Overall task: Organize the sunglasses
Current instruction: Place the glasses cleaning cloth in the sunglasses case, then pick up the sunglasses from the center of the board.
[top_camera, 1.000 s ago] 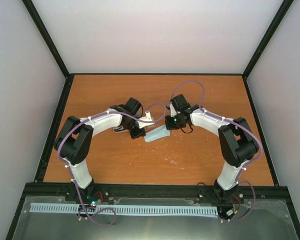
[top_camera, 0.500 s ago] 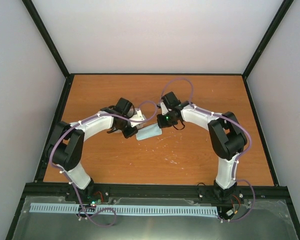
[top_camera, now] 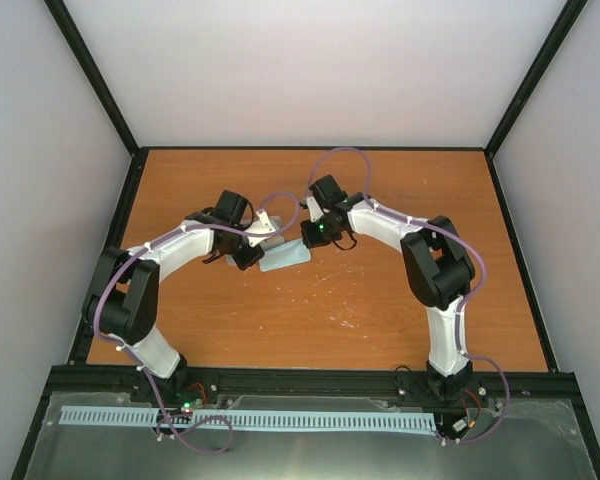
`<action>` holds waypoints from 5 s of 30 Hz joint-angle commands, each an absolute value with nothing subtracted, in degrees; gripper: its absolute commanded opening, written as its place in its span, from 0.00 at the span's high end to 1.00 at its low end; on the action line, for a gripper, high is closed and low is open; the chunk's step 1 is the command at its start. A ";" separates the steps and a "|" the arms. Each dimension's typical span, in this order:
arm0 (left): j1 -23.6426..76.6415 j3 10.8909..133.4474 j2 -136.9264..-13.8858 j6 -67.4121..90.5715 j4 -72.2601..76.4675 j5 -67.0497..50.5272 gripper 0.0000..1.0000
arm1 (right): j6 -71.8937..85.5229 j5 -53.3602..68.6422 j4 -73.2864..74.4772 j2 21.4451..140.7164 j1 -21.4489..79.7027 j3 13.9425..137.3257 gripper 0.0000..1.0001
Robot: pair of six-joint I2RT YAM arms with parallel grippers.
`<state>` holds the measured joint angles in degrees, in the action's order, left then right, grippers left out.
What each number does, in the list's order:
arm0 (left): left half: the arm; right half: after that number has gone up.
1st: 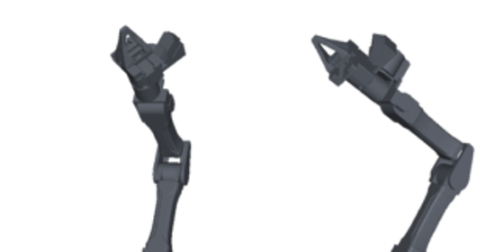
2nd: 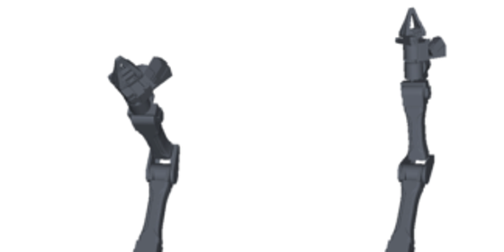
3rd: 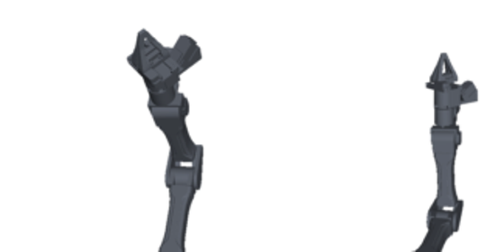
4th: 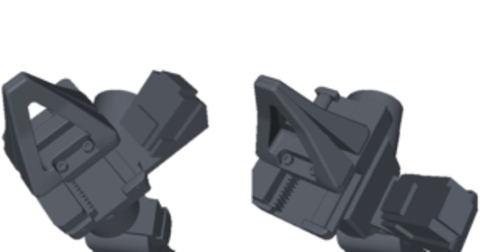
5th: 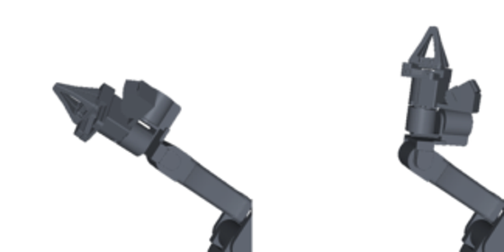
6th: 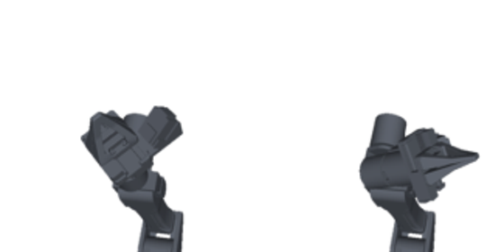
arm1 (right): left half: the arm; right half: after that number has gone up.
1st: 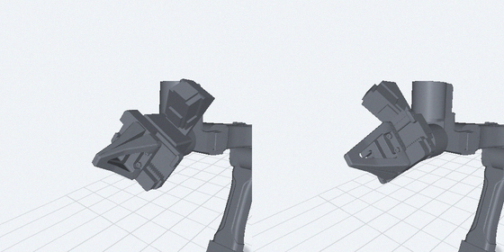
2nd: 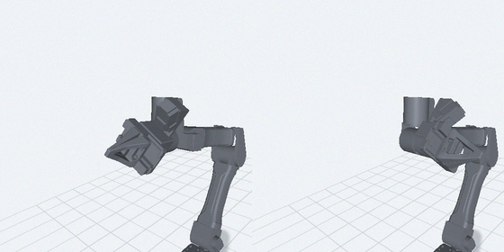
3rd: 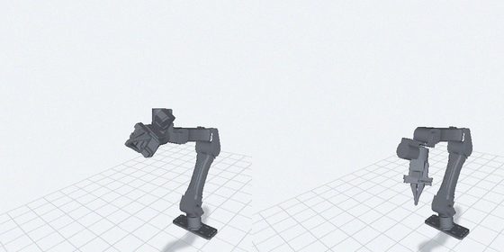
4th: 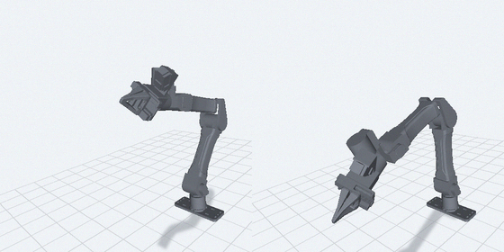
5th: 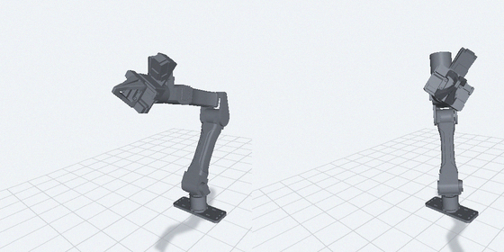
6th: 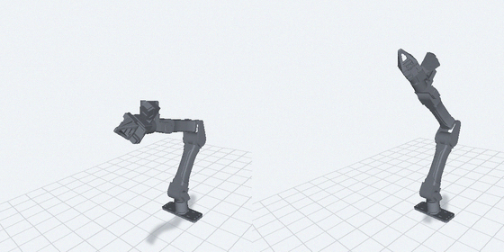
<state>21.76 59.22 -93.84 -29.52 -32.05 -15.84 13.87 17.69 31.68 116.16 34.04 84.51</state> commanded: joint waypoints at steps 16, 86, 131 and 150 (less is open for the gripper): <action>16.08 58.01 -91.39 -33.17 -31.46 -16.15 0.99 | 11.83 19.86 36.92 124.15 36.19 96.92 0.97; 7.54 60.14 -97.78 -40.66 -23.84 -12.36 0.90 | 11.94 20.66 44.44 137.18 38.41 114.15 0.97; 8.99 75.21 -88.85 -24.79 -27.99 -42.68 0.47 | 26.70 -11.63 56.74 84.57 14.99 73.76 0.39; 12.80 80.52 -97.91 -26.49 -29.13 -38.54 0.49 | 15.33 -15.04 59.45 95.62 -0.94 74.51 0.51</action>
